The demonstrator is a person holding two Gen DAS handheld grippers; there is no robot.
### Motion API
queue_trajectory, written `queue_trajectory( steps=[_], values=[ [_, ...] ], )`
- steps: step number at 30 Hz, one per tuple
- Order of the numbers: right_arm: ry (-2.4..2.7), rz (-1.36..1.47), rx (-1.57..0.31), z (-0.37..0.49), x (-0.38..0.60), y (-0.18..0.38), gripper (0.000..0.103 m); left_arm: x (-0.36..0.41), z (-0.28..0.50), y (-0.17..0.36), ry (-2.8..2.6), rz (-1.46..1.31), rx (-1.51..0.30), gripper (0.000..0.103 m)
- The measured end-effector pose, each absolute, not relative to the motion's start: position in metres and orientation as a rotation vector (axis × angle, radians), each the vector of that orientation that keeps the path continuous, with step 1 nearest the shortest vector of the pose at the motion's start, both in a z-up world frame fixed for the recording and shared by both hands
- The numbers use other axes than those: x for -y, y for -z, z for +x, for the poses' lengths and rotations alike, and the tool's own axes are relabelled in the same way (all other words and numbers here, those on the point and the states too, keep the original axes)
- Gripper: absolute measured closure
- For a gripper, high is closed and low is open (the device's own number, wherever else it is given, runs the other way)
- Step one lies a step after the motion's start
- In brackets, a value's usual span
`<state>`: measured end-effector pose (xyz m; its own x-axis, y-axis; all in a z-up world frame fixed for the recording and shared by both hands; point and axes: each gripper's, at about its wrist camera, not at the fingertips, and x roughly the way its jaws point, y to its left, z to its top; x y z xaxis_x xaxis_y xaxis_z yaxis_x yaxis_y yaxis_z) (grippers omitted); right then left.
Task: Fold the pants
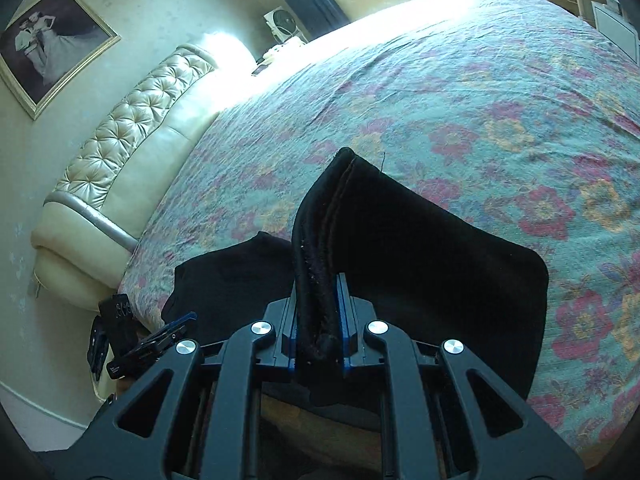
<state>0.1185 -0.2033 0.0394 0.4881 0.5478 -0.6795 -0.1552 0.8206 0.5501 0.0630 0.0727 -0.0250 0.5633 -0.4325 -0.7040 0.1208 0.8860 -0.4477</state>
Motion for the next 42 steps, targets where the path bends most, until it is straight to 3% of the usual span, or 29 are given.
queue_trajectory(
  steps=[11, 17, 20, 22, 24, 33, 42],
  values=[
    [-0.469, 0.345, -1.113, 0.131, 0.107, 0.026, 0.088, -0.08, 0.066, 0.024, 0.346, -0.41, -0.92, 0.017],
    [-0.497, 0.306, -1.171, 0.125, 0.08, 0.051, 0.08, -0.082, 0.066, 0.024, 0.344, -0.422, -0.916, 0.017],
    [-0.529, 0.304, -1.195, 0.121, 0.068, 0.059, 0.066, -0.083, 0.067, 0.028, 0.34, -0.422, -0.925, 0.017],
    [-0.585, 0.325, -1.216, 0.118, 0.059, 0.062, 0.044, -0.083, 0.068, 0.029, 0.341, -0.42, -0.928, 0.017],
    [-0.64, 0.285, -1.237, 0.114, 0.047, 0.057, 0.031, -0.084, 0.068, 0.03, 0.342, -0.414, -0.93, 0.017],
    [-0.857, 0.539, -1.15, 0.181, 0.055, 0.016, 0.03, -0.104, 0.072, 0.046, 0.312, -0.427, -0.951, 0.017],
    [-0.781, 0.505, -1.298, 0.298, 0.028, 0.06, 0.03, -0.105, 0.069, 0.056, 0.342, -0.375, -0.941, 0.017]
  ],
)
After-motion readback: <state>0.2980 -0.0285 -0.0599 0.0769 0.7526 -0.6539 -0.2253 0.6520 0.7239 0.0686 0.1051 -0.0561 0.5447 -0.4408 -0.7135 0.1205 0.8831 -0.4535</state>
